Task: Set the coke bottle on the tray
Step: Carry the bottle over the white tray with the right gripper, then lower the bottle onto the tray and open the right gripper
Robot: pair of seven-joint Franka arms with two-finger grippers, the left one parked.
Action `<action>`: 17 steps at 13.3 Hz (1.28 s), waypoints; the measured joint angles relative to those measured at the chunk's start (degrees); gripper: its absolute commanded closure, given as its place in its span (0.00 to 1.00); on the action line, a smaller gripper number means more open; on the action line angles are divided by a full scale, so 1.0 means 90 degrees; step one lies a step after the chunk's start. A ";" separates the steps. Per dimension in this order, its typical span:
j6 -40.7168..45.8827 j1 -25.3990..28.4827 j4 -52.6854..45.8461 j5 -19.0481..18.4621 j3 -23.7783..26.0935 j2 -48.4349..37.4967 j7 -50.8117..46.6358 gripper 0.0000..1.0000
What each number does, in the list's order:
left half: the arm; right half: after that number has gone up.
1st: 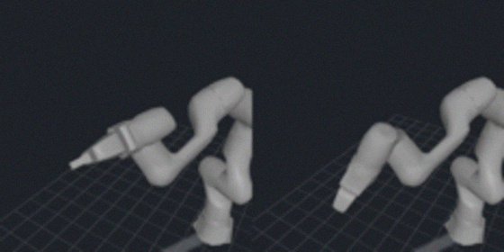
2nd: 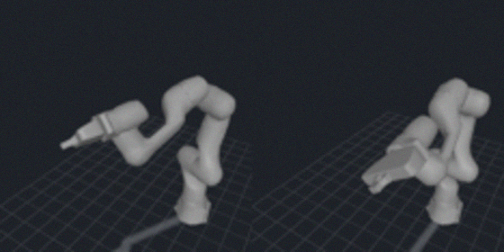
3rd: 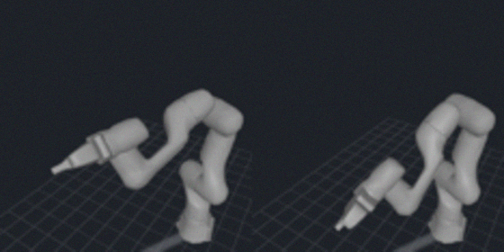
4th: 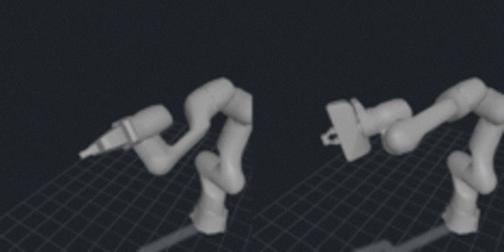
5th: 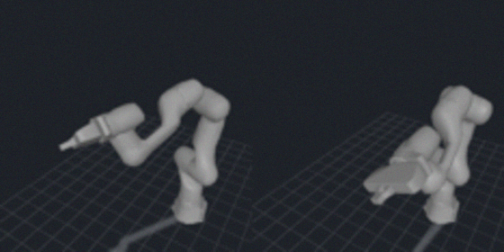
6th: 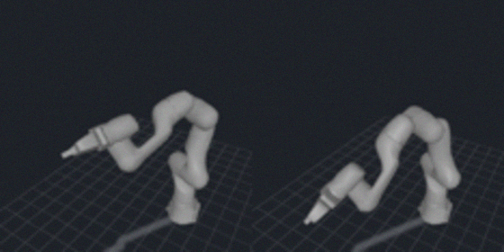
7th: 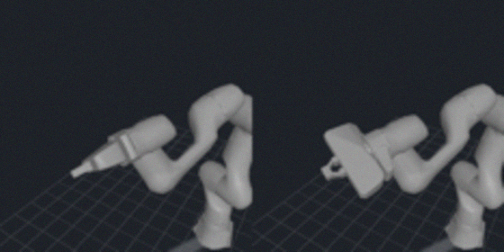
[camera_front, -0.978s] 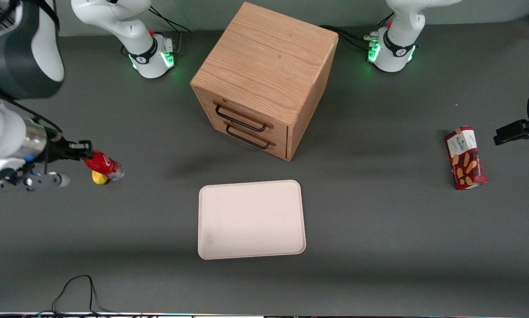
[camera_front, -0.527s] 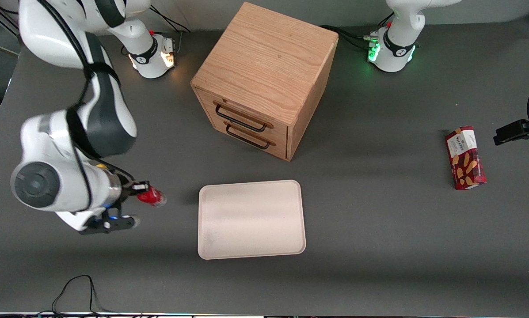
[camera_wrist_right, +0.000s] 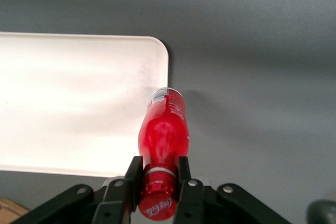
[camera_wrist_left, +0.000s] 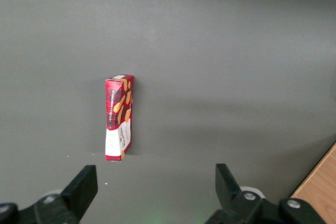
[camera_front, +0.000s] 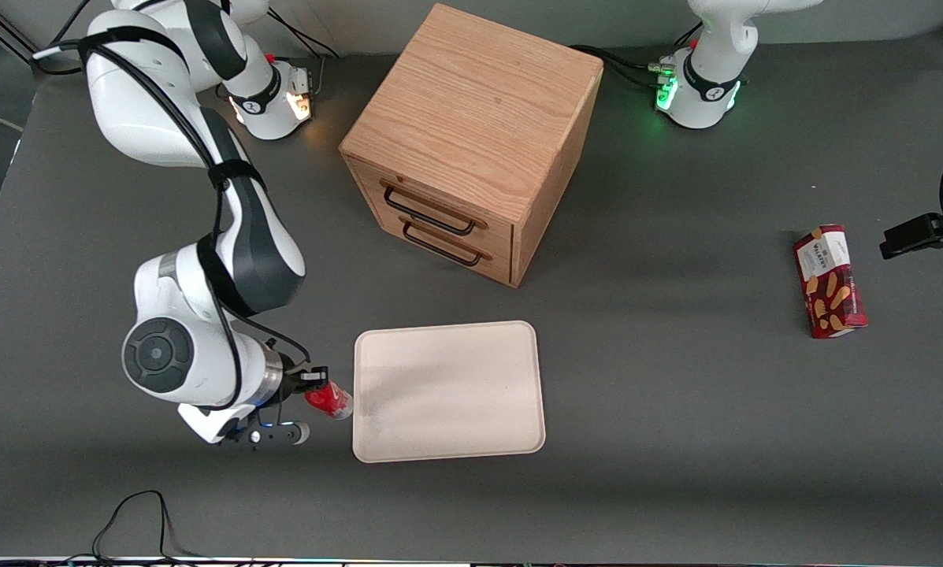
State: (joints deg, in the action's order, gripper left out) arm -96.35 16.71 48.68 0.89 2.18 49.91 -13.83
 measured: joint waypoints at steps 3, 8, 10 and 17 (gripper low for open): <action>-0.0322 0.0121 -0.0081 0.0000 0.0031 0.0208 -0.0343 1.00; -0.0668 0.0290 -0.0096 0.0000 0.0035 0.0461 -0.0614 1.00; -0.0818 0.0314 -0.0099 0.0000 0.0034 0.0543 -0.0729 1.00; -0.1090 0.0315 -0.0106 0.0000 0.0033 0.0642 -0.0778 0.91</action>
State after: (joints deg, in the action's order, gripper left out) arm -106.16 19.55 47.73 0.89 2.49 55.68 -20.83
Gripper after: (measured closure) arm 0.687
